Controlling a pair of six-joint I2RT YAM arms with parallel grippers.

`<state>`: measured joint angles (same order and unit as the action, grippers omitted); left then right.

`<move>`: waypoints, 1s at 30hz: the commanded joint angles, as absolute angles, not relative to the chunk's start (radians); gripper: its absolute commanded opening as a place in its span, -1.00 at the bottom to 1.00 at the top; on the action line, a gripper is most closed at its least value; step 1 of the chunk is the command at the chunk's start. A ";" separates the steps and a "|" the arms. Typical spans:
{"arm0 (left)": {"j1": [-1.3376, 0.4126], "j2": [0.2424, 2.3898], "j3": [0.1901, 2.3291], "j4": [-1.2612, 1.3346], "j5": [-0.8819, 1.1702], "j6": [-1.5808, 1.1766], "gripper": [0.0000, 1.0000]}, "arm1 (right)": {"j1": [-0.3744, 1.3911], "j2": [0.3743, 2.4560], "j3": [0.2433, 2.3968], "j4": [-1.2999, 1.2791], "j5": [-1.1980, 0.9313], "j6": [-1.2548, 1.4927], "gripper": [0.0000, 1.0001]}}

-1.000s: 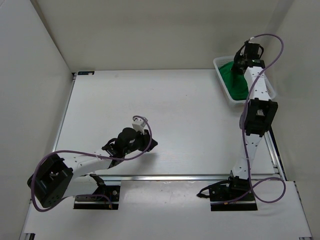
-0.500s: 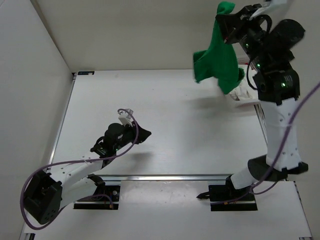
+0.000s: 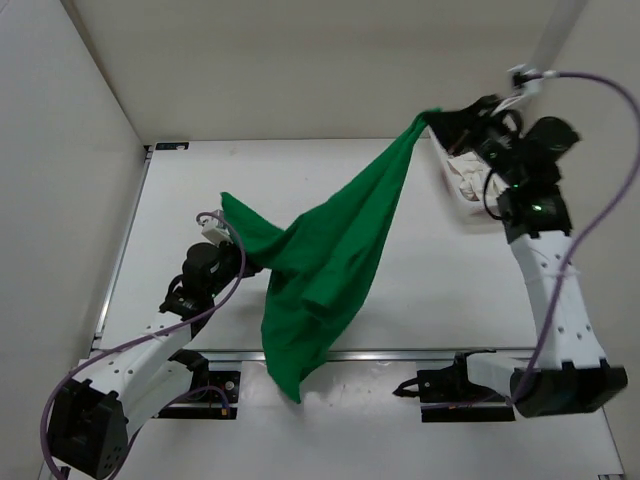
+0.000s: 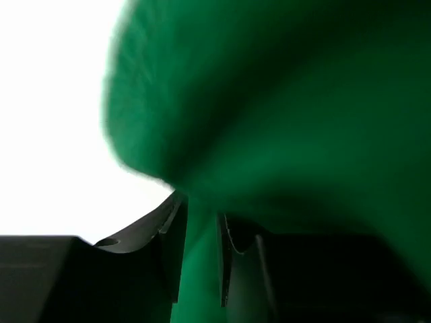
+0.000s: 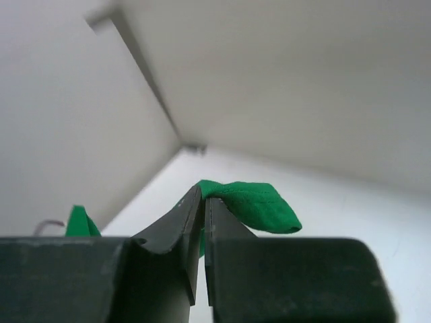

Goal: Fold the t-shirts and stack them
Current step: Move the tshirt to the center of the board

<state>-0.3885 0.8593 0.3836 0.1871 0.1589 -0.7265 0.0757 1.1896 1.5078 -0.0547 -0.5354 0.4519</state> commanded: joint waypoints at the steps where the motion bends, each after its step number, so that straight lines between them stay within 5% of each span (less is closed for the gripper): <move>1: -0.370 0.848 0.345 0.181 0.164 -0.753 -0.30 | 0.071 1.303 1.280 0.101 -0.620 0.549 -1.00; 4: -0.356 0.853 0.330 0.167 0.137 -0.755 -0.30 | 0.101 1.498 1.299 0.062 -0.566 0.485 -1.00; 10: -0.311 0.883 0.347 0.143 0.110 -0.744 -0.29 | 0.118 1.900 1.853 -0.272 -0.491 0.419 -0.98; 11: -0.310 0.894 0.353 0.137 0.098 -0.739 -0.31 | 0.121 1.916 1.935 -0.303 -0.477 0.405 -0.83; 13: -0.311 0.914 0.363 0.127 0.089 -0.724 -0.28 | 0.144 1.905 1.977 -0.414 -0.341 0.361 -0.17; 15: -0.320 0.954 0.367 0.106 0.068 -0.715 -0.25 | 0.167 1.830 1.851 -0.451 -0.230 0.333 0.18; 18: -0.351 1.011 0.365 0.080 0.048 -0.703 -0.15 | 0.175 1.614 1.444 -0.314 -0.138 0.417 0.23; 21: -0.400 1.051 0.379 0.038 0.012 -0.684 -0.04 | 0.164 1.373 1.015 -0.086 -0.179 0.573 -0.11; 25: -0.451 1.092 0.365 0.000 -0.029 -0.666 0.05 | 0.207 1.217 0.708 -0.017 -0.164 0.626 -0.56; 30: -0.466 1.123 0.345 -0.011 -0.035 -0.664 0.08 | 0.330 1.183 0.599 -0.040 -0.117 0.560 -0.27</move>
